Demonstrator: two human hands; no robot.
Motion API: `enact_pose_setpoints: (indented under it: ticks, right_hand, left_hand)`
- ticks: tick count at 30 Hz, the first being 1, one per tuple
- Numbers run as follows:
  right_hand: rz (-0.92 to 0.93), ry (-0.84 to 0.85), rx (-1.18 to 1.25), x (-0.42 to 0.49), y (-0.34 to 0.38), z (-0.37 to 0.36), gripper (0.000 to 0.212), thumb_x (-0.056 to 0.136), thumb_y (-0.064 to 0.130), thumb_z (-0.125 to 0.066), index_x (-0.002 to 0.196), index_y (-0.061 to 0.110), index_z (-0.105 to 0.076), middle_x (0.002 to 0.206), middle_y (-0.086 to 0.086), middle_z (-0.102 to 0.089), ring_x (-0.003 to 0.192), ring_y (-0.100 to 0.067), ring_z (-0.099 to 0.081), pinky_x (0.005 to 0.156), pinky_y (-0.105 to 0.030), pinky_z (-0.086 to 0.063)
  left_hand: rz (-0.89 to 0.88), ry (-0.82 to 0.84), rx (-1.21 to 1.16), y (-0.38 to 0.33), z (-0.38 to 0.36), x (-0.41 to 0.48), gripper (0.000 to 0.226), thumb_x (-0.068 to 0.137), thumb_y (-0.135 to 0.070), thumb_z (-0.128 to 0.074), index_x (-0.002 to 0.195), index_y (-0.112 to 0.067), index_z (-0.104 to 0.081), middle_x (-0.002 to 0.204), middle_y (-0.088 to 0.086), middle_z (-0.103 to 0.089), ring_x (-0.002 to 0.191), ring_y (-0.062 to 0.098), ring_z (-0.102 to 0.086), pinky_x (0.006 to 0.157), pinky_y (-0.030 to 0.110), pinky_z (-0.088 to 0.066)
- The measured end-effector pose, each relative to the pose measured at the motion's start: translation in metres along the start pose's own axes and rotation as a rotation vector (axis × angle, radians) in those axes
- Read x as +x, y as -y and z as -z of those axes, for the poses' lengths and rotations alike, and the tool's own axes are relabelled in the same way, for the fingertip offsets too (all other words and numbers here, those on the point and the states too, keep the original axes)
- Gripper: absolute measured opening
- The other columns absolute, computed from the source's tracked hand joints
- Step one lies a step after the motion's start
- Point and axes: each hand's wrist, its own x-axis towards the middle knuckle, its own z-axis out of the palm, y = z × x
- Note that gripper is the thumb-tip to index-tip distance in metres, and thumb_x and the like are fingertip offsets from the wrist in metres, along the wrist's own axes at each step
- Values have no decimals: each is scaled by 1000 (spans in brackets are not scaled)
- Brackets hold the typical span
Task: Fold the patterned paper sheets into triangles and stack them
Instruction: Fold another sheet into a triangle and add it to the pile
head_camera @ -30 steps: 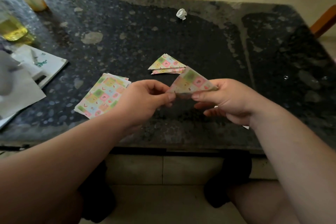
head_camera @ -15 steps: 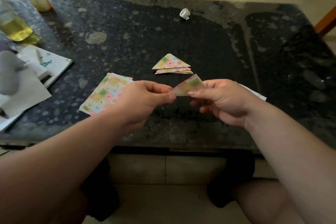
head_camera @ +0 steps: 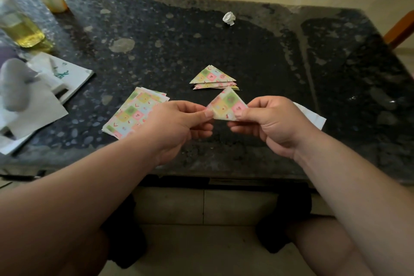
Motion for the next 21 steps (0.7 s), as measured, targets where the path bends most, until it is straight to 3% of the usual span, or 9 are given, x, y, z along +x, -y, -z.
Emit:
enact_pose_setpoints:
  ticks: [3, 5, 7, 9, 13, 15, 17, 21]
  right_hand:
    - [-28, 18, -30, -3, -3, -4, 22, 91, -10, -67, 76, 3, -57, 83, -21, -75, 79, -32, -78, 67, -33, -65]
    - [-29, 40, -122, -4, -4, -4, 17, 91, -6, -70, 79, 2, -60, 83, -19, -75, 80, -31, -78, 71, -38, -65]
    - [-24, 62, -200, -5, -3, -3, 11, 90, 0, -74, 91, -4, -65, 87, -19, -76, 81, -29, -78, 75, -41, -65]
    - [-14, 49, -214, -4, -3, -1, 24, 88, 7, -78, 100, -9, -64, 90, -18, -77, 81, -29, -78, 72, -40, -66]
    - [10, 0, -300, -3, -3, 2, 22, 88, 18, -80, 94, 1, -68, 88, -9, -79, 82, -20, -78, 69, -36, -64]
    - [36, -34, -326, 1, -5, 3, 15, 86, 15, -82, 87, 11, -68, 88, -7, -78, 86, -20, -77, 74, -40, -64]
    - [68, -59, -252, 5, -7, 3, 21, 84, 6, -83, 87, 16, -64, 91, -9, -75, 91, -24, -76, 77, -44, -63]
    - [45, -18, -167, 5, -7, 3, 36, 83, 0, -81, 108, 17, -61, 93, -9, -76, 88, -23, -78, 77, -41, -63]
  left_hand:
    - [-21, -10, 26, 1, 1, -2, 13, 86, -3, -75, 97, -2, -67, 73, 9, -73, 66, 19, -71, 62, 28, -61]
    - [-38, -23, 39, 1, 2, -3, 18, 86, -3, -75, 101, -1, -67, 76, 11, -75, 68, 20, -73, 62, 27, -61]
    - [-56, -14, 83, 1, 3, -4, 13, 86, -4, -75, 97, 0, -69, 77, 12, -76, 69, 21, -74, 63, 28, -62]
    - [-68, 13, 117, 0, 3, -4, 8, 86, -4, -76, 92, -1, -71, 75, 12, -75, 68, 21, -73, 63, 29, -62]
    - [-86, 35, 175, -1, 4, -3, 9, 84, -4, -77, 89, 0, -72, 73, 11, -74, 65, 19, -70, 63, 29, -62]
    - [-86, 40, 202, -1, 4, -3, 9, 83, -4, -78, 86, -1, -71, 71, 10, -73, 64, 17, -69, 62, 29, -61]
    - [-70, 57, 220, 0, 5, -2, 9, 83, -3, -78, 82, -3, -69, 69, 8, -71, 63, 16, -68, 61, 27, -59]
    - [-38, 117, 239, 1, 6, -2, 11, 85, -2, -77, 81, -5, -66, 71, 7, -69, 62, 14, -65, 59, 25, -57]
